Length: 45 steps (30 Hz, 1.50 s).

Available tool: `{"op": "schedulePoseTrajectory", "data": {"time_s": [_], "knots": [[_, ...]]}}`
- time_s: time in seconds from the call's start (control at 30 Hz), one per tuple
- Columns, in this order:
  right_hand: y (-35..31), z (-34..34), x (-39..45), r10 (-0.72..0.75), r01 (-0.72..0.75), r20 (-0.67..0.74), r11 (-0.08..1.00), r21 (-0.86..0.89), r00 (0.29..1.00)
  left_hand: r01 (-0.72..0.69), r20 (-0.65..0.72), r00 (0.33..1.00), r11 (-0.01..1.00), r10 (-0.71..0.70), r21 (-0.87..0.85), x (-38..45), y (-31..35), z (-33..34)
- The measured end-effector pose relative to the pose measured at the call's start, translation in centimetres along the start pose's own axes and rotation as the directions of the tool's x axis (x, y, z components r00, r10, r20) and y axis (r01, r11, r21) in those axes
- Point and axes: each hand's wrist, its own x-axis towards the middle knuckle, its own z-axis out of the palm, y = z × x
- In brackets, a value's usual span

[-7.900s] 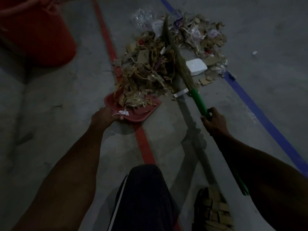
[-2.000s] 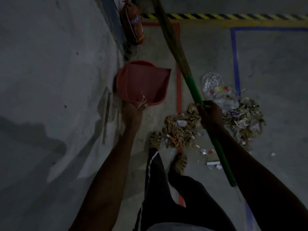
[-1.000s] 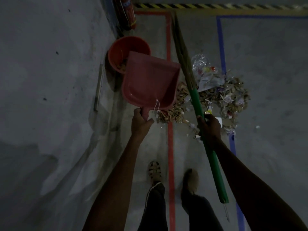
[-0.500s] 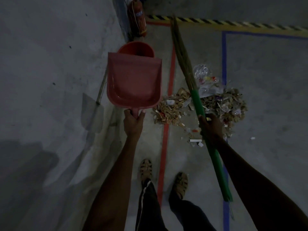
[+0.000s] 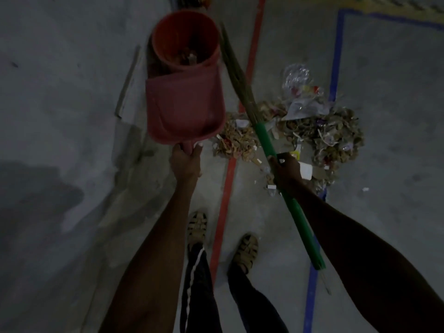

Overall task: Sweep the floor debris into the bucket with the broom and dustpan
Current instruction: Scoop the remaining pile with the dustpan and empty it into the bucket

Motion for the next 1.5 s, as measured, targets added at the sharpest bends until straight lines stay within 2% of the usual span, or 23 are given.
{"op": "schedulePoseTrajectory", "data": {"time_s": [0.17,0.33,0.5,0.63,0.93,1.1,1.27,1.5], "knots": [[5.1,6.8,7.3,0.017,-0.016,0.025,1.000,-0.012,1.000,0.022,-0.046,0.999,0.997,-0.018,0.074,3.0,-7.3,5.0],[10.7,13.7,12.2,0.041,-0.041,0.137,0.999,0.000,0.990,0.105,-0.140,0.987,0.978,-0.080,0.178,5.8,-13.7,8.8],[13.5,18.0,15.2,0.117,-0.122,0.222,0.993,0.009,0.968,0.105,-0.137,0.988,0.963,-0.072,0.249,8.2,-17.9,10.4],[15.3,19.5,16.4,0.195,-0.189,0.293,0.981,-0.050,0.936,0.096,-0.118,0.991,0.945,-0.062,0.312,8.9,-19.7,11.1],[18.3,14.2,14.8,0.384,-0.397,0.240,0.918,0.005,0.892,0.070,-0.041,0.997,0.935,-0.059,0.349,5.1,-18.5,12.2],[20.5,10.3,15.2,0.435,-0.446,0.100,0.884,0.139,0.895,0.005,0.017,1.000,0.932,-0.012,0.363,3.5,-16.7,13.8],[22.3,6.1,15.0,0.448,-0.433,-0.020,0.873,0.227,0.894,-0.048,0.066,0.997,0.925,0.025,0.376,1.7,-15.3,15.5],[23.9,2.6,11.0,0.266,-0.264,-0.037,0.963,0.052,0.963,-0.044,0.111,0.994,0.918,0.000,0.395,-0.8,-14.6,16.3]]}}
